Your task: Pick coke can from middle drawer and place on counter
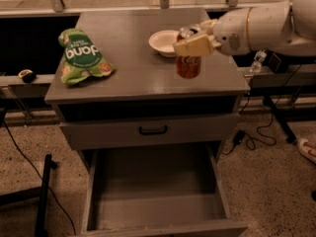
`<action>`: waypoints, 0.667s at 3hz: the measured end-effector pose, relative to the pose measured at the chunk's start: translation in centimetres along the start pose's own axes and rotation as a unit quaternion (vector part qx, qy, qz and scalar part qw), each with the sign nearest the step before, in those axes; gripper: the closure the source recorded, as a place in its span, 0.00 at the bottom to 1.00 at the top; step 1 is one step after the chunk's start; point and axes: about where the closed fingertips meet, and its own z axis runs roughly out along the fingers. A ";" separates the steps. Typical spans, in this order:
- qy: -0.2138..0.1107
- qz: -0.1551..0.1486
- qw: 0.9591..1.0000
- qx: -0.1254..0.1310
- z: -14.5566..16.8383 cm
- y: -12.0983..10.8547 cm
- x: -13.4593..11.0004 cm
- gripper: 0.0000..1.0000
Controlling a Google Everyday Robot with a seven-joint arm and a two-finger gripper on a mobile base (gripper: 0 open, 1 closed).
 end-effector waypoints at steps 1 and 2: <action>-0.003 0.034 0.999 0.021 1.5 -2.1 2.1 1.00; -0.018 0.036 0.999 0.000 4.9 -3.1 3.5 0.73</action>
Offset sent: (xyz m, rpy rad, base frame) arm 0.0675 0.0124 -0.0716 0.1040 0.0628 -0.0382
